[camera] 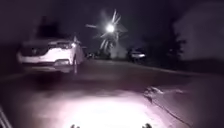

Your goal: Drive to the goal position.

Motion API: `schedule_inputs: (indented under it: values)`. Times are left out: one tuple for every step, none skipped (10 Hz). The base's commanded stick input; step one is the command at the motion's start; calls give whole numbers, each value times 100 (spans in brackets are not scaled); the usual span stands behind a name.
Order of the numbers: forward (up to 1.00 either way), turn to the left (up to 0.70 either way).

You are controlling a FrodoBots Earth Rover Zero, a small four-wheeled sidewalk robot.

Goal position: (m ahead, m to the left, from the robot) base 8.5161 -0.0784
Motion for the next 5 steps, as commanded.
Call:
schedule_inputs:
  values:
    - [100,0]
    - [100,0]
    - [100,0]
    - [100,0]
    - [100,0]
